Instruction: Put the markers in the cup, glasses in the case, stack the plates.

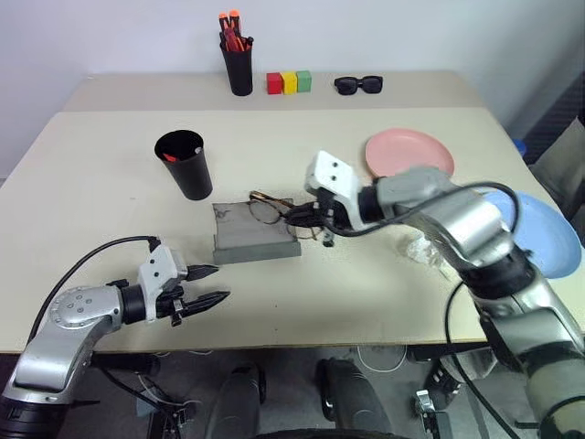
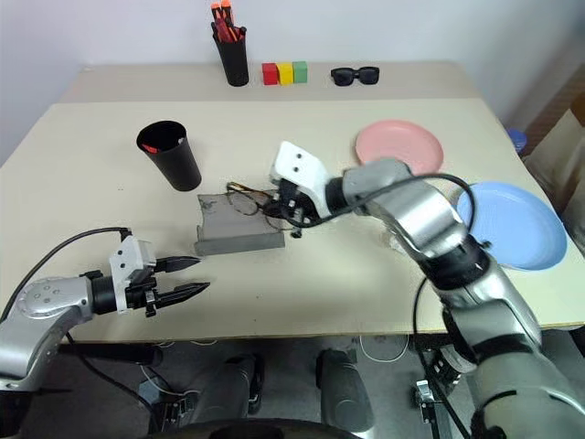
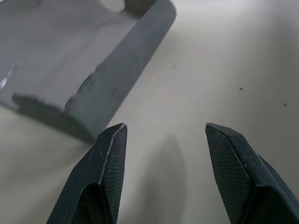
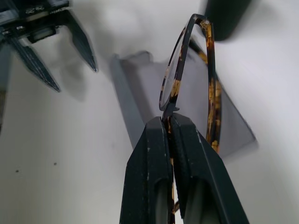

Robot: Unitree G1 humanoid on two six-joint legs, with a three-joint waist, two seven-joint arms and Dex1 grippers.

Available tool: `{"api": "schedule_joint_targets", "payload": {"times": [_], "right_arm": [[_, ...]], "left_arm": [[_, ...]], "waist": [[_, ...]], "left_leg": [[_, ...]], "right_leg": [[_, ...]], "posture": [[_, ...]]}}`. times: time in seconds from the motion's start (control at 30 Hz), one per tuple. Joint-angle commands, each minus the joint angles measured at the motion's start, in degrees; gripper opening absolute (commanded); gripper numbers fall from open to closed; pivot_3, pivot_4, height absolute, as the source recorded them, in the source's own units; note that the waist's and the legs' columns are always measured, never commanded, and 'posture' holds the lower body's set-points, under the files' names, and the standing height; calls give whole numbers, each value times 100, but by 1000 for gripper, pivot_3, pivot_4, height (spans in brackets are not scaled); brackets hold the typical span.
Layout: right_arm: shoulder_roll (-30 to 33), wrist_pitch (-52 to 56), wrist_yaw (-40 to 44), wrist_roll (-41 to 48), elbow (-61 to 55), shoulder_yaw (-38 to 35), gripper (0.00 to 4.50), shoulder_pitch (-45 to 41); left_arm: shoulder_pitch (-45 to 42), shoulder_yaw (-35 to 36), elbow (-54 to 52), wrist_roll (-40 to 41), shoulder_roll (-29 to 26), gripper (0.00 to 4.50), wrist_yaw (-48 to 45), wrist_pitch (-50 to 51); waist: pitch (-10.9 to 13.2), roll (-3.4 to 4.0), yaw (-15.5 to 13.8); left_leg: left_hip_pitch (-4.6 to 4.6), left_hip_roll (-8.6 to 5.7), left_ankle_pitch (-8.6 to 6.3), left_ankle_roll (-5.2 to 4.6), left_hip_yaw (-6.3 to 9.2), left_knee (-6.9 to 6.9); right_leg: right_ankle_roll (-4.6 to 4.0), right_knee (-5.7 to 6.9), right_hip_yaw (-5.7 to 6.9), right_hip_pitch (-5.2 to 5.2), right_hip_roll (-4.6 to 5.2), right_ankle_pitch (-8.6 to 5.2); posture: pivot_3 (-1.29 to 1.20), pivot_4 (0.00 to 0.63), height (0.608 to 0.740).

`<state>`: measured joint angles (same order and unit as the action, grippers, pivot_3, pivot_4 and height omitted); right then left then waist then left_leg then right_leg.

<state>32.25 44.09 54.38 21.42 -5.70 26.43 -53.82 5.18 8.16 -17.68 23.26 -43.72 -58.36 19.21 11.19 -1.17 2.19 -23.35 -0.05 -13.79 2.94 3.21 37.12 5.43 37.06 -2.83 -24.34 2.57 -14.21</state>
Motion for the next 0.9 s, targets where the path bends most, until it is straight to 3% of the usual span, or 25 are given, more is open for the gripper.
{"api": "schedule_joint_targets", "payload": {"times": [0.03, 0.23, 0.43, 0.53, 0.73, 0.9], "right_arm": [[-604, -954, 659, -507, 1412, 326, 52, -756], [-1400, -2057, 1568, -1100, 3267, 606, 52, -1191], [-1598, -2458, 2202, -1360, 3716, 552, 52, -1064], [-1676, -2664, 2208, -1452, 3876, 428, 965, -1011], [-1635, -2531, 1884, -1361, 3517, -154, 3906, -1051], [-1200, -2206, 1467, -1266, 2192, -706, 3906, -483]], "left_arm": [[125, 328, -19, 68, 36, 2720, 95, -221], [392, 572, -235, 112, 164, 2720, 381, -269], [624, 691, -496, 151, 284, 2720, 661, -263], [579, 632, -561, 191, 316, 2720, 760, -204], [0, 581, -588, 566, 415, 2720, 1027, 324], [-1098, 303, -627, 873, 466, 2720, 1746, 1589]], "waist": [[0, 1, 35], [0, 0, 29], [2, 3, 31], [2, 3, 37], [2, 4, 18], [0, 0, -9]], "left_leg": [[1, 0, 0, 0, -1, -1], [0, -1, 0, 0, 8, -7], [0, -4, 0, 1, 9, -7], [2, -3, 0, 1, 10, -8], [2, -6, 0, 2, 12, -7], [-1, -10, 0, 2, 18, -4]], "right_leg": [[1, 1, 0, 0, 0, 1], [15, 4, 4, -3, 3, 11], [15, 6, 4, -4, 10, 12], [13, 9, 5, -4, 6, 12], [12, 10, 6, -4, 5, 13], [16, 11, 9, -2, 6, 16]], "posture": [[0, 150, 740], [0, 150, 740], [0, 150, 740], [0, 150, 740], [0, 150, 740], [0, 150, 740]]}}
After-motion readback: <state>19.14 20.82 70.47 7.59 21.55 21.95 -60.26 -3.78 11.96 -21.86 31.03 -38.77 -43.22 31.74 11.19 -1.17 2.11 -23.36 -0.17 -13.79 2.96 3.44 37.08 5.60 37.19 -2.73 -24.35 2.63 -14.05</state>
